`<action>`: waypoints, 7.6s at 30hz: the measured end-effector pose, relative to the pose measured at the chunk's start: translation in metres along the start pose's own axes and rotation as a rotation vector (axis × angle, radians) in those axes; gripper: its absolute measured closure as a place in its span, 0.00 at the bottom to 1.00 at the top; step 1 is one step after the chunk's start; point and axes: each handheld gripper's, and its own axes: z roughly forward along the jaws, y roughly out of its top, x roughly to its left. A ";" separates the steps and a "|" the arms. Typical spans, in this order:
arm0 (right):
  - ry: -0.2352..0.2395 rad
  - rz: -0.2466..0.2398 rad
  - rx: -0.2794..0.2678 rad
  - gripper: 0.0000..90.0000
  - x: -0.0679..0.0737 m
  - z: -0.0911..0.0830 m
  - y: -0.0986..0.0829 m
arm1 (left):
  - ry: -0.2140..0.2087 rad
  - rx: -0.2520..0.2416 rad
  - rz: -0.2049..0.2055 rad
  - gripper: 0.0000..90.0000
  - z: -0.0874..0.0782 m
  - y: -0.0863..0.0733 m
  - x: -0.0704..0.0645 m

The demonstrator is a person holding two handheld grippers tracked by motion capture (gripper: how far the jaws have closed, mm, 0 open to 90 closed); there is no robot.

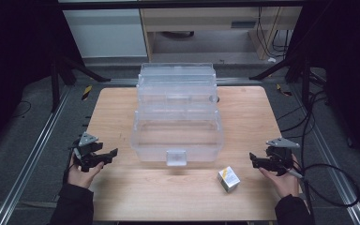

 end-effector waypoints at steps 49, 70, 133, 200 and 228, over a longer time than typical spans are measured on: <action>0.190 -0.129 0.139 0.22 0.096 -0.034 0.022 | 0.048 0.082 0.043 0.35 0.010 -0.005 -0.013; 0.218 -0.135 0.267 0.29 0.110 -0.010 0.005 | 0.063 0.100 0.058 0.35 0.012 -0.005 -0.014; 0.080 0.020 0.414 0.50 0.026 -0.003 -0.003 | 0.050 0.120 0.067 0.34 0.015 -0.005 -0.014; 0.251 -0.040 -0.002 0.71 0.084 0.035 0.085 | -0.069 0.036 0.096 0.70 0.046 0.062 -0.039; 0.232 -0.084 0.012 0.63 0.091 0.025 0.079 | -0.084 0.021 0.127 0.69 0.026 0.053 -0.044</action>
